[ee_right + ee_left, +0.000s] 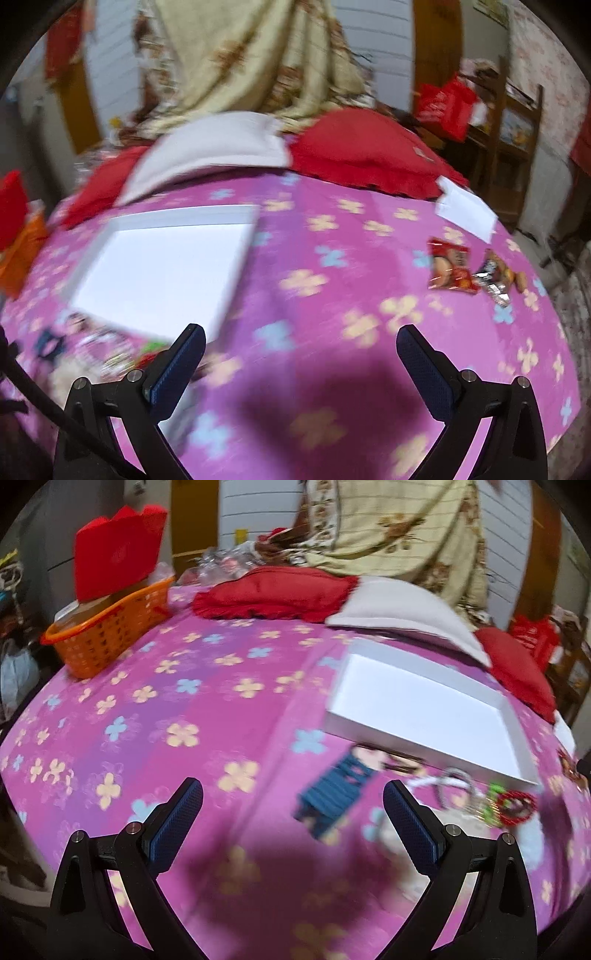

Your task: Organize jewelry

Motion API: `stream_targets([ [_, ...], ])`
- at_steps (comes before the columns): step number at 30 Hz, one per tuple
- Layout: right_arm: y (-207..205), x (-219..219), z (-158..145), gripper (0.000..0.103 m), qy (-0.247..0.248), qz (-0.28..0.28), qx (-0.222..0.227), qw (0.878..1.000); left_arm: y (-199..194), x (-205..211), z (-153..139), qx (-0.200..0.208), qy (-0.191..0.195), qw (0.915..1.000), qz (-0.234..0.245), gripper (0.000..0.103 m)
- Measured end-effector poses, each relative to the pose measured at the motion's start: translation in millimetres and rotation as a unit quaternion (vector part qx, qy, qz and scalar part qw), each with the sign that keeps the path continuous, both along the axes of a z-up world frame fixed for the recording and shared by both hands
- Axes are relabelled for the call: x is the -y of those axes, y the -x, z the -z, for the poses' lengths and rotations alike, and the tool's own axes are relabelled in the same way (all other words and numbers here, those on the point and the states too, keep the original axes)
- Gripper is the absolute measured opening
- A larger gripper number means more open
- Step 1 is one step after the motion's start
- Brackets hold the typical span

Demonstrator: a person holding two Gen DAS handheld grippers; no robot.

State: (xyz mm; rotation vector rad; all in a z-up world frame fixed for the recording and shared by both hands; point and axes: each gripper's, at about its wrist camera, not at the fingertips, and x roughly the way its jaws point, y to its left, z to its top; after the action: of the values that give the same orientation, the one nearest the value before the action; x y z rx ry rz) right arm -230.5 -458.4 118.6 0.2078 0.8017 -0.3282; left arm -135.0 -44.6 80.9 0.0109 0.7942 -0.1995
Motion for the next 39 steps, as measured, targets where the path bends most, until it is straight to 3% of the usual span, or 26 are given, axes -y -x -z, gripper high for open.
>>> stream_targets([
  [6, 23.4, -71.8, -11.0, 0.103, -0.006, -0.058, 0.026, 0.998, 29.3, 25.7, -14.4, 0.017, -0.006, 0.9993, 0.034, 0.099],
  [18, 26.5, -137.1, -16.7, 0.103, 0.012, -0.103, 0.020, 0.994, 44.6, 39.6, -23.6, 0.011, -0.008, 0.9994, 0.033, 0.099],
  [39, 22.1, -141.5, -7.2, 0.103, -0.001, -0.106, 0.003, 0.994, 48.5, 42.1, -17.9, 0.005, -0.010, 0.9993, 0.035, 0.099],
])
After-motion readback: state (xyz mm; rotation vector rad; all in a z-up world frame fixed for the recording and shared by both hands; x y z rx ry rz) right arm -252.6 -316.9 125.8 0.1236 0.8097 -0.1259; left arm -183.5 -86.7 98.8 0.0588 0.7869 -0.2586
